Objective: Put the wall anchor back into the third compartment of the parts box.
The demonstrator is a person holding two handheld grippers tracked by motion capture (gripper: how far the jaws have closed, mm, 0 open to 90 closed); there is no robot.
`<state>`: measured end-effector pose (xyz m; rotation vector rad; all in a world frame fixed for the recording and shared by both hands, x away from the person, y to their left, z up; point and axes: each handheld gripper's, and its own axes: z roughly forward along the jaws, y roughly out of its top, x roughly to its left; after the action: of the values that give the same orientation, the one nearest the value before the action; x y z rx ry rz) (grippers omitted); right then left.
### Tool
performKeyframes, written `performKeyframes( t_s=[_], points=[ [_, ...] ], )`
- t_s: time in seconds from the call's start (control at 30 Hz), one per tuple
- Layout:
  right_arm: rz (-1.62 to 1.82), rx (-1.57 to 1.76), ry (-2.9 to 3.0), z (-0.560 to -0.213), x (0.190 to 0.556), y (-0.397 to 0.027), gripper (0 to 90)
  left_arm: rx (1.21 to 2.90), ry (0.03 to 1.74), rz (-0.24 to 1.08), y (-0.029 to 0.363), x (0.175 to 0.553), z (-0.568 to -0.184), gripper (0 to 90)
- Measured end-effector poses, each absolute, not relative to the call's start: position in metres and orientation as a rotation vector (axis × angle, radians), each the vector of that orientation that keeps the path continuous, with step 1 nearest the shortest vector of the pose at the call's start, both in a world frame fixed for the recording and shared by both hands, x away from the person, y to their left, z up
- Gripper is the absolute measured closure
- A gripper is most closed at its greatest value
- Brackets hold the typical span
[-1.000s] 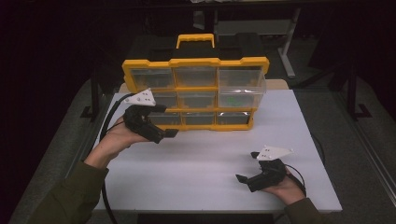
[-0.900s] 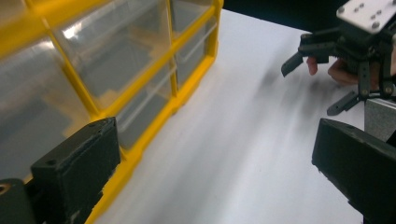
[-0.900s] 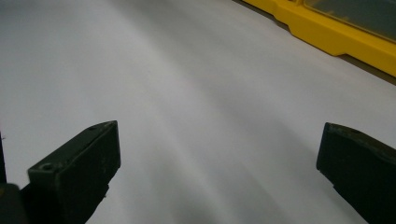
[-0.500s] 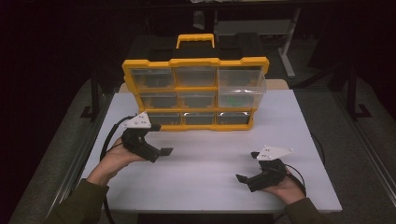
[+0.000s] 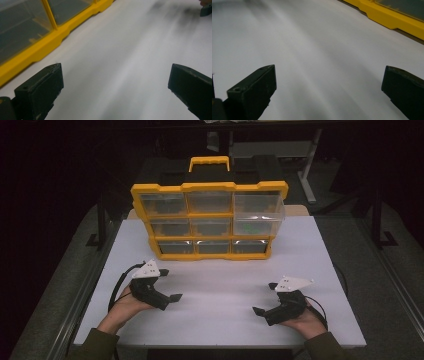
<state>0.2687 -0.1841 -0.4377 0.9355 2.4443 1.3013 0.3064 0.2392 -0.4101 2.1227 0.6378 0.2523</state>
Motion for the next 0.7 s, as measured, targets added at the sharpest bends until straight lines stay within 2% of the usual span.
performKeyframes(
  t_s=[0.7],
  points=[
    [1.29,0.931,2.447,-0.438,0.269,-0.184,0.0,2.1,0.658,0.278,0.262,0.279,-0.437,0.0]
  ],
)
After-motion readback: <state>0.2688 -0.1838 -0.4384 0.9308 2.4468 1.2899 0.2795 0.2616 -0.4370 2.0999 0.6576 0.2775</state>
